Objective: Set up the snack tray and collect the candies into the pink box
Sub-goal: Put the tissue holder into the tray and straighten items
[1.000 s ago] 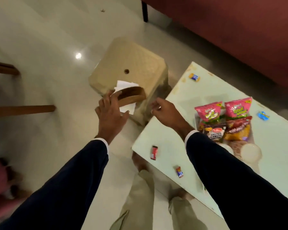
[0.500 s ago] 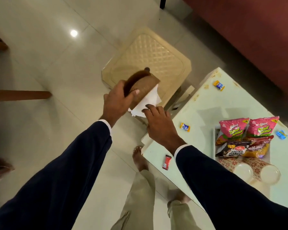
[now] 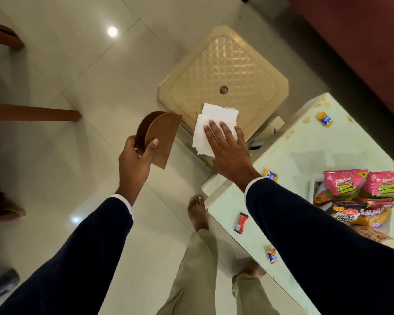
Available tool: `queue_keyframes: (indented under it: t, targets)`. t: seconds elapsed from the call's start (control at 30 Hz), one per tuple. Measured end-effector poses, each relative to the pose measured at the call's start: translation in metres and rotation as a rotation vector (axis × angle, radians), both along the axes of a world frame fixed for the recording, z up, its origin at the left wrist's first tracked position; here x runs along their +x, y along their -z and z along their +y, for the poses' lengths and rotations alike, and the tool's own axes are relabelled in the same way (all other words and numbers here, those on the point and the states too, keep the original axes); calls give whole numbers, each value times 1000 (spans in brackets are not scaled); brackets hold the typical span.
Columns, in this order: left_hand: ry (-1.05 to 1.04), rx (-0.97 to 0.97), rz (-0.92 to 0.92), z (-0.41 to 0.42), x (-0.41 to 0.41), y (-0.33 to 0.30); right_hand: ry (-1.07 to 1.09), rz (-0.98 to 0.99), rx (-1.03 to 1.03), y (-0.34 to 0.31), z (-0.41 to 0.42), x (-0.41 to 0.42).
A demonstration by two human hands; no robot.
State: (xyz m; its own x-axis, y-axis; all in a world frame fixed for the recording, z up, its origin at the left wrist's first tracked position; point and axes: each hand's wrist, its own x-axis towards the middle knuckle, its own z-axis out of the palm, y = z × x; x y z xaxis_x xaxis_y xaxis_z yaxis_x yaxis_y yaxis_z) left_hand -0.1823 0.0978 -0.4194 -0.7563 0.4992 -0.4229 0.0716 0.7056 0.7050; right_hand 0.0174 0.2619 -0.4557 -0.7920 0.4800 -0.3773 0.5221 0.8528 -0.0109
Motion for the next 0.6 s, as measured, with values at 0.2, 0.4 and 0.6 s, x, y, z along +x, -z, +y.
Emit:
queue_keyframes:
  t: [0.2, 0.4, 0.6]
  targets:
    - [-22, -45, 12, -22, 18, 5, 29, 46, 60, -4, -9, 5]
    - [49, -58, 38, -28, 28, 3, 31, 235, -15, -12, 2, 10]
    - [212, -66, 107, -26, 42, -8, 687, 495, -631, -40, 51, 16]
